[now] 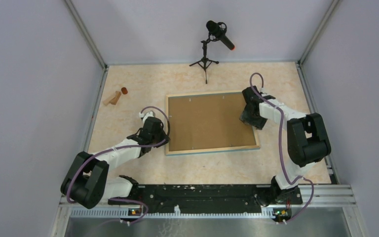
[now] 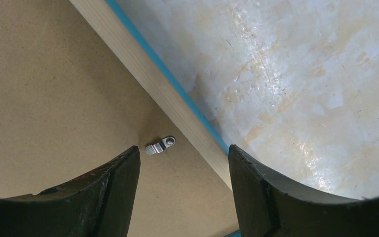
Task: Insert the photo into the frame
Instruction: Install the photo frame at the center of the board.
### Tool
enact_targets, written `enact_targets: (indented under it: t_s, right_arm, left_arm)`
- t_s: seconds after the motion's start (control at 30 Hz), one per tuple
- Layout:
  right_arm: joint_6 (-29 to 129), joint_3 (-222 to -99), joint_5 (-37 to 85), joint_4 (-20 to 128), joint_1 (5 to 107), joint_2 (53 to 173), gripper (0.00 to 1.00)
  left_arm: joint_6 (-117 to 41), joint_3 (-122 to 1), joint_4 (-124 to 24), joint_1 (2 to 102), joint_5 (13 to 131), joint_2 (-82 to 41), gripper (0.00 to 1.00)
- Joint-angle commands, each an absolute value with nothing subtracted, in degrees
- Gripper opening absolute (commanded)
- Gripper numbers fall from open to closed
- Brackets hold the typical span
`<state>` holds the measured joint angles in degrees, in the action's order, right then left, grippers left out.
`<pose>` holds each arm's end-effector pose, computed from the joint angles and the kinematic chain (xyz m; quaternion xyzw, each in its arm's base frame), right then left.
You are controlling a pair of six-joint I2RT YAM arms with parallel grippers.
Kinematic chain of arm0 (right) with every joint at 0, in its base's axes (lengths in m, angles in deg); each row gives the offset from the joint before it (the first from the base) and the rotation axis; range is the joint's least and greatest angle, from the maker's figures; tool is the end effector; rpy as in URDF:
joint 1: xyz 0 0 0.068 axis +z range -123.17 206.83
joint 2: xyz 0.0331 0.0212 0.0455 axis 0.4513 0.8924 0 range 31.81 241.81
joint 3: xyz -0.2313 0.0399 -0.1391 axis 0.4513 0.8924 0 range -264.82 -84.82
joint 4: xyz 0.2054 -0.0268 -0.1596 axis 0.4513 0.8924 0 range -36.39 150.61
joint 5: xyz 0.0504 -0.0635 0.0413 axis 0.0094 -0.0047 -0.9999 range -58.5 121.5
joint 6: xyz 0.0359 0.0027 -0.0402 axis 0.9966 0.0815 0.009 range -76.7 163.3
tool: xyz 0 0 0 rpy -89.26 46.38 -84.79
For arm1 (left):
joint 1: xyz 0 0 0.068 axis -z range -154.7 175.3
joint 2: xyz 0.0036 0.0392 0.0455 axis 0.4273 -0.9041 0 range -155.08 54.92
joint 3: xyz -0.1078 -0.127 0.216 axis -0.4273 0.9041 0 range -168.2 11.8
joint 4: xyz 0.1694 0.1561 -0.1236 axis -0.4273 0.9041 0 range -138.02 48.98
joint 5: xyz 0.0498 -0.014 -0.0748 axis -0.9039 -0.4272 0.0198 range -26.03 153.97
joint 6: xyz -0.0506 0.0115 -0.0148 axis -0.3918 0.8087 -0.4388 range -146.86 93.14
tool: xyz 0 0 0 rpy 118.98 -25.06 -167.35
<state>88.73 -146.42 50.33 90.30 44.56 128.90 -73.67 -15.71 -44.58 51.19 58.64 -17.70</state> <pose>0.3083 0.0864 0.1795 0.2579 0.9402 -0.0576 0.2148 0.2075 -0.0971 0.1522 -0.1857 0.9157 -0.1746 0.3105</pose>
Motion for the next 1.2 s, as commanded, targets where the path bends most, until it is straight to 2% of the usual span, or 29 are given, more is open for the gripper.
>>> enact_targets:
  t_s: [0.0, 0.2, 0.53, 0.93, 1.17]
  right_arm:
    - [93.5, -145.2, 46.4, 89.2, 44.4, 127.5, 0.65]
    - [93.9, -146.0, 46.4, 90.9, 44.4, 129.4, 0.65]
    - [93.3, -144.9, 45.7, 90.1, 44.5, 132.1, 0.58]
    - [92.1, -146.8, 45.1, 90.4, 44.4, 134.5, 0.64]
    - [90.9, -145.8, 44.9, 90.8, 44.5, 135.0, 0.59]
  left_arm:
    - [-75.3, -13.3, -44.6, 50.9, 60.0, -19.5, 0.05]
    - [-75.3, -13.3, -44.7, 50.9, 60.0, -19.5, 0.05]
    - [-75.3, -13.2, -44.9, 50.8, 60.2, -19.4, 0.05]
    - [-75.2, -13.0, -45.0, 50.5, 60.4, -19.4, 0.05]
    - [-75.2, -12.9, -45.1, 50.4, 60.6, -19.3, 0.05]
